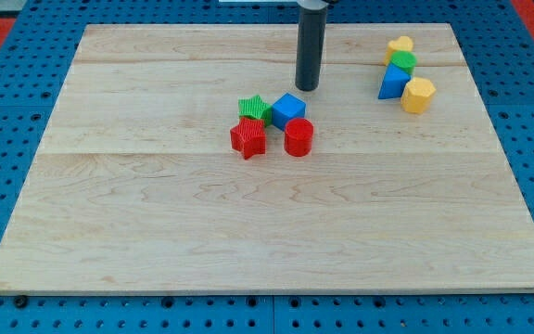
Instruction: Push the blue triangle slightly to the right of the board
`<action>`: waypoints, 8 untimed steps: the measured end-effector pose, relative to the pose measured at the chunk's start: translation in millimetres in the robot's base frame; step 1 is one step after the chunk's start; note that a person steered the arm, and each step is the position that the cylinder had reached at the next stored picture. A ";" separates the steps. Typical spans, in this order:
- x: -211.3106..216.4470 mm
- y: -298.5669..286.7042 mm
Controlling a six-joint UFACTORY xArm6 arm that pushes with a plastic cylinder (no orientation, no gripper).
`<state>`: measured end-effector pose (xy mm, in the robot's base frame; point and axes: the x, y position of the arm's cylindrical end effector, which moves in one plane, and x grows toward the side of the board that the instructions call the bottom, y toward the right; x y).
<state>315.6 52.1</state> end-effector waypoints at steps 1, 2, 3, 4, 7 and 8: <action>-8.1 29.6; -3.8 58.5; 1.1 67.1; 5.2 78.9; 5.7 81.3; 5.7 91.9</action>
<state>321.4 144.0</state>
